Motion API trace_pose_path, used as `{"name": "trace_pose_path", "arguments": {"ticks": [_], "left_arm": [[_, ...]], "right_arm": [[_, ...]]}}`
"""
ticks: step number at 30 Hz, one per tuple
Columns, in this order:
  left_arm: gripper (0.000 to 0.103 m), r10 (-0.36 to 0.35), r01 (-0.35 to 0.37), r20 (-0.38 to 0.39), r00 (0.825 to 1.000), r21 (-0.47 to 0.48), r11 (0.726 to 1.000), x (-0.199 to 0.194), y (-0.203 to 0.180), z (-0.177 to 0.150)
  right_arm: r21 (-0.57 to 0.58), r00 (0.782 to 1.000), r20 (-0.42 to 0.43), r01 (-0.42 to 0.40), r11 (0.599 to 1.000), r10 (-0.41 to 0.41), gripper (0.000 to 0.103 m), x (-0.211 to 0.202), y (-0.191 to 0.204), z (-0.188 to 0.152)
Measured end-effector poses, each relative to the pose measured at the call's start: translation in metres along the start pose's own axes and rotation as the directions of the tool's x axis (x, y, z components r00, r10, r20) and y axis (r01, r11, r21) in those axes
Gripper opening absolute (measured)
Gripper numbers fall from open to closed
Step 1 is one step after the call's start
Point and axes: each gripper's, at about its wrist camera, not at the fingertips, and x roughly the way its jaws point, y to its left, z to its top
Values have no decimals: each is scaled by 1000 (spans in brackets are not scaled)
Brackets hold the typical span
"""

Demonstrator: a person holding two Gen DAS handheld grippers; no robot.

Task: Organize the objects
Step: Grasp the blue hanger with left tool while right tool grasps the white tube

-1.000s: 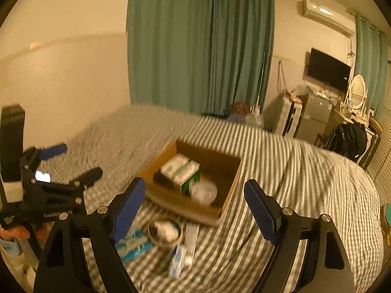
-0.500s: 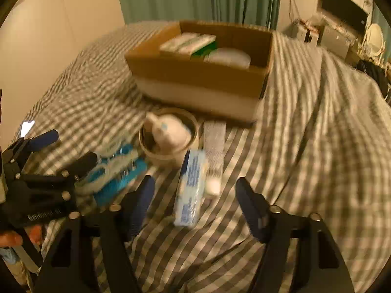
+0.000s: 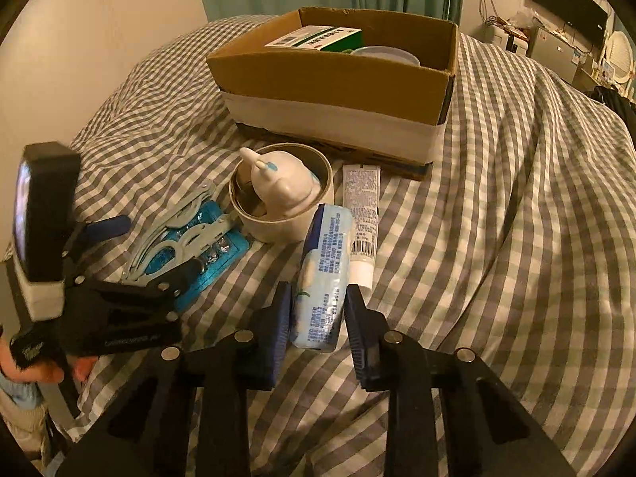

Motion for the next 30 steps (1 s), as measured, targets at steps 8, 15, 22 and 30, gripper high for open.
{"name": "trace_pose_path", "arguments": {"ticks": [8, 15, 22, 30], "left_arm": [[77, -102, 102, 5, 995, -1, 995, -9, -2, -7], [68, -134, 134, 16, 991, -20, 991, -27, -3, -16], [67, -173, 176, 45, 984, -67, 982, -43, 6, -12], [67, -147, 155, 144, 979, -46, 987, -83, 6, 5]], "right_arm": [[-3, 1000, 13, 0, 1000, 0, 22, -5, -1, -3], [-13, 999, 41, 14, 1000, -13, 20, -16, -2, -2], [-36, 996, 84, 21, 999, -18, 19, -34, 3, 2], [-64, 985, 166, 47, 997, -36, 19, -64, 10, 15]]}}
